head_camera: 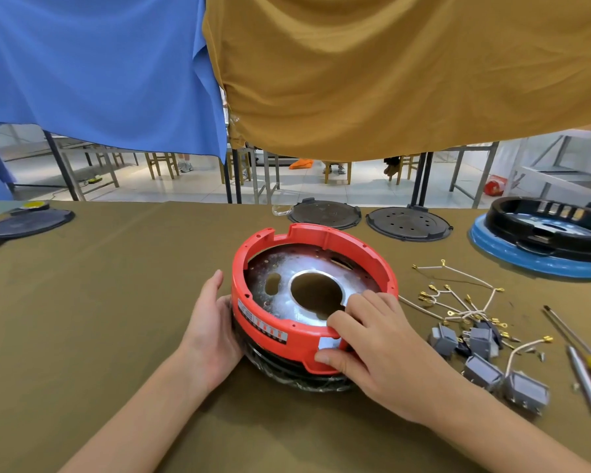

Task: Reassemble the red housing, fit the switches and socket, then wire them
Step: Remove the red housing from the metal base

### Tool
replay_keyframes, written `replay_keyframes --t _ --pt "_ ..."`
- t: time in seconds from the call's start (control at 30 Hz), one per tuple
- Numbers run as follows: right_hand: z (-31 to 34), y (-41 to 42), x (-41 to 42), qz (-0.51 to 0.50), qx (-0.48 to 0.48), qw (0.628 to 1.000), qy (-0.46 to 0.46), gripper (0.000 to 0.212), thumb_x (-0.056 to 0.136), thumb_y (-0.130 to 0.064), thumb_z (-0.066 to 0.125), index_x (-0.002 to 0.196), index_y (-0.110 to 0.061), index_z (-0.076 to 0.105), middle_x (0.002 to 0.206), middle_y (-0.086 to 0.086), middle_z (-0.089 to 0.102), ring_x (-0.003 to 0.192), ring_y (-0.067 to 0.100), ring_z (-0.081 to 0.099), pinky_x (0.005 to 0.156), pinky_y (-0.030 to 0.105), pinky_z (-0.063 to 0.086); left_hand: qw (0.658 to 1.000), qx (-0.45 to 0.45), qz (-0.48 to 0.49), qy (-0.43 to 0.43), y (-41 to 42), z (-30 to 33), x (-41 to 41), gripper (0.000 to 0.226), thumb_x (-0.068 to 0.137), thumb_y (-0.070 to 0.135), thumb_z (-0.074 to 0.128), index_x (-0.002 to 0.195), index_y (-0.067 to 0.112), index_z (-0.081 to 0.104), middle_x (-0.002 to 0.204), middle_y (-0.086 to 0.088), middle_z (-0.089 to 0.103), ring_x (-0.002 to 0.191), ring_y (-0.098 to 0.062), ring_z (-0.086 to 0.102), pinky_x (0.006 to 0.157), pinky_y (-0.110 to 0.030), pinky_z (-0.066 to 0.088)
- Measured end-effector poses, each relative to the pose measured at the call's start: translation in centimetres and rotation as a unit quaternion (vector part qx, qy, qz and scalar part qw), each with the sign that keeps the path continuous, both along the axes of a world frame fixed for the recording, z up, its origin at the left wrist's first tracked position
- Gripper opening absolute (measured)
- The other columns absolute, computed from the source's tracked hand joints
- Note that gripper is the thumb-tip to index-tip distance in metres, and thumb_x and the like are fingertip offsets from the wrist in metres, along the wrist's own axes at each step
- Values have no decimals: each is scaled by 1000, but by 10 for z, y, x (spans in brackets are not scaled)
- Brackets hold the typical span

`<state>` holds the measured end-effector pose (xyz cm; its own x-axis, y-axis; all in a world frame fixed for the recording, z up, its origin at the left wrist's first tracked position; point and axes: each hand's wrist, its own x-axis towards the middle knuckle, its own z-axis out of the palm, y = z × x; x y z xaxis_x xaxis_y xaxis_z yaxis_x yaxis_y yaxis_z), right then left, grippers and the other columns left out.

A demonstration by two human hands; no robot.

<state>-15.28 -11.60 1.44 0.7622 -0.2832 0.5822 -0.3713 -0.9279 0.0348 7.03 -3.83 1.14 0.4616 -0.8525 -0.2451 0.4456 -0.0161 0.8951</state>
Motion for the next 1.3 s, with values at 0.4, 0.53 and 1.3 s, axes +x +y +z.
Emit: replay_keyframes --t 0.4,0.53,1.3 --pt "-3 5 -2 -20 5 1000 6 50 100 -58 28 93 -22 63 88 -5 56 80 18 55 72 37 51 1000 -14 -11 -2 -2 -4 2 79 96 64 29 88 5 80 107 -22 73 93 -32 73 78 -40 52" --pt "-4 3 -7 -23 14 1000 9 50 100 -58 28 93 -22 63 89 -5 57 81 18 56 72 37 52 1000 -19 -6 8 -2 -1 0 77 98 61 28 82 7 81 103 -21 74 89 -30 74 77 -40 52" --pt "-3 8 -5 -15 1 1000 1 44 97 -56 34 93 -24 63 88 -8 58 80 14 57 70 35 53 999 -16 -52 4 1 3 -2 77 86 73 42 106 7 77 114 -21 71 105 -32 70 79 -39 57"
